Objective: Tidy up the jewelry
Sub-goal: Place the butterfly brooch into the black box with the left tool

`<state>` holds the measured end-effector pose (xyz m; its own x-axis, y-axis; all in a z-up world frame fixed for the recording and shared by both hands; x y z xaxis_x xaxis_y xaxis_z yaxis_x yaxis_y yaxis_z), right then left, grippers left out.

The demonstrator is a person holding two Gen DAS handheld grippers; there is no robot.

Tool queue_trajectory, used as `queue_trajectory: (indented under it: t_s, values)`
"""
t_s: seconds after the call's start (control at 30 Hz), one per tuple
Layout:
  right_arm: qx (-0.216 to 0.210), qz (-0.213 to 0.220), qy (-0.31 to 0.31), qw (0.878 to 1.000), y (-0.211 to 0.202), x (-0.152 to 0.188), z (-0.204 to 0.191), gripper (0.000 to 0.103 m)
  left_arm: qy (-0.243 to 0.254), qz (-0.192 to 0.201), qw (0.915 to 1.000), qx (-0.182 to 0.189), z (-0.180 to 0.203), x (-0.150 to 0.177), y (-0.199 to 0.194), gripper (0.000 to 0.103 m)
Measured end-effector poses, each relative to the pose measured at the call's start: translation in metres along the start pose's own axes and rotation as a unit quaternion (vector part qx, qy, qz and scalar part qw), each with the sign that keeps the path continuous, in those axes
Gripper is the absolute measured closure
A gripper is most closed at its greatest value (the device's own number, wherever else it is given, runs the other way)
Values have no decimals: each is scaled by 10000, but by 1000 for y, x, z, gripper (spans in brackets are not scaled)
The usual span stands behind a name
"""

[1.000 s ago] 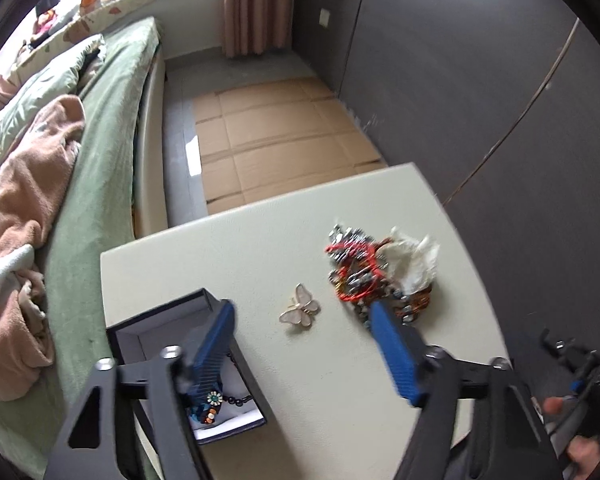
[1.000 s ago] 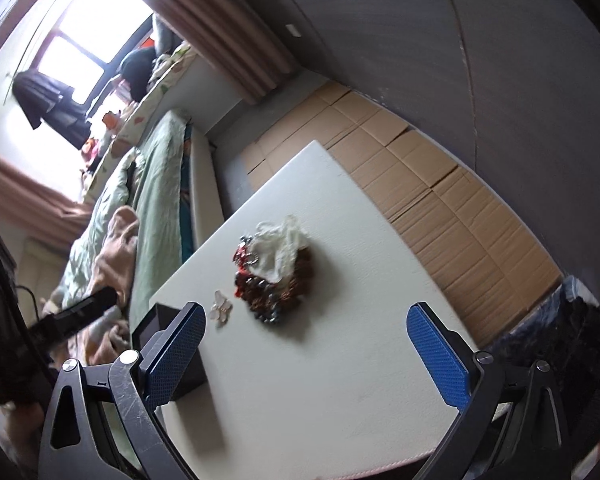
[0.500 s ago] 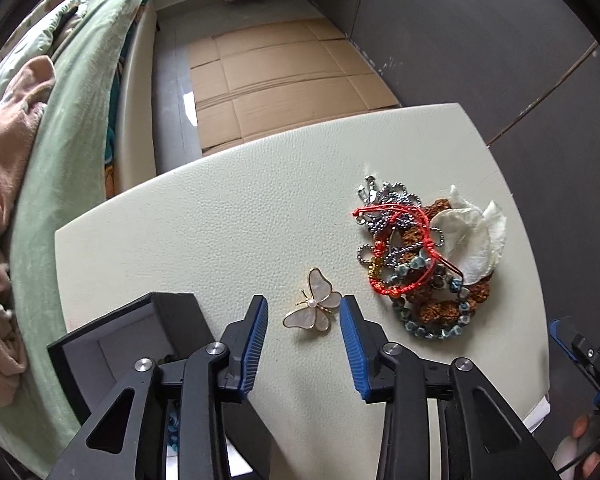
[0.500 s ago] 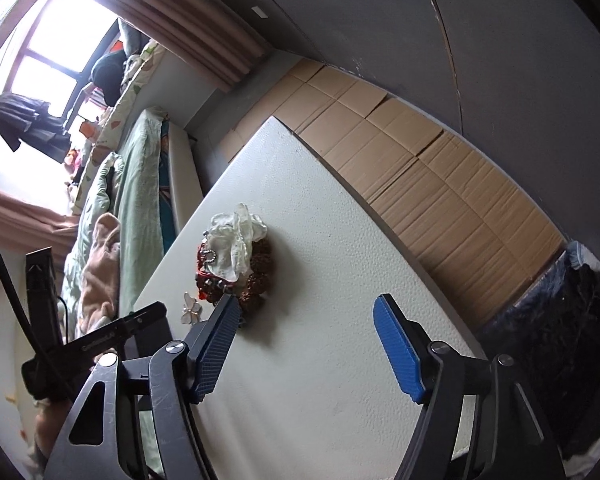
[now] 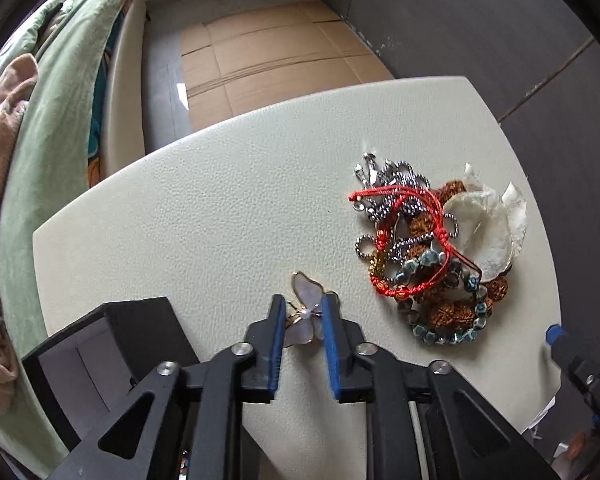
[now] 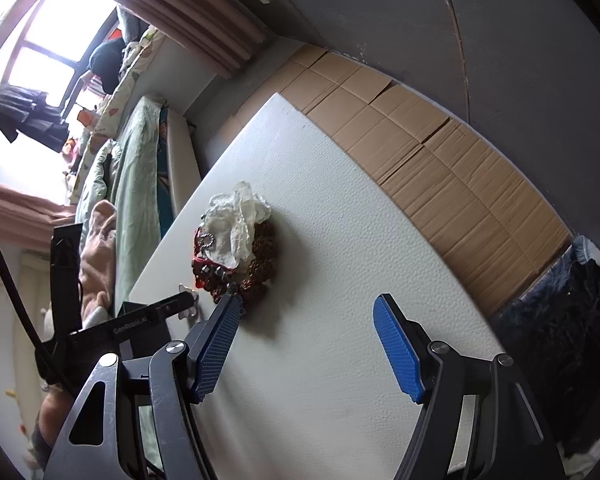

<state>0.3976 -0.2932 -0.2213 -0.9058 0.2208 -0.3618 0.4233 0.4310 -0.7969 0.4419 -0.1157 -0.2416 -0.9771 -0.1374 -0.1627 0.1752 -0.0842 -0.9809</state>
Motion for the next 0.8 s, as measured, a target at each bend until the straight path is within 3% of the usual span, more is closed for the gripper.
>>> queue_trajectory:
  t_s: [0.37,0.5,0.8]
  values:
    - [-176,-229,-258,9993,20,4,-31,33,-305,465,9976,401,-2,2,-61,91]
    - [-254,-405,-295,9984,34,5,-36,54,-543,657,9950,513,-19,4,-88,90]
    - [-228,-579,-336,9975,57,2,-46,58,-983,902,9889,659,-68,11,-114,91]
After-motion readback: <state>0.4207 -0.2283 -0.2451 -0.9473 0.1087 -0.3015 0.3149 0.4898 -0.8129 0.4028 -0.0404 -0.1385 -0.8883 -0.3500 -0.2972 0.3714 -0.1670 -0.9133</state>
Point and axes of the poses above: each gripper's, at about its wrist camera, not at the fingertips, and y roughly the way its jaws point, z to its right, x to its underside, the point moved 10 cm from there along y, roughly the way its jaws point, and after that the axes turned 12 degrees about -y, right-handed, at the moved point
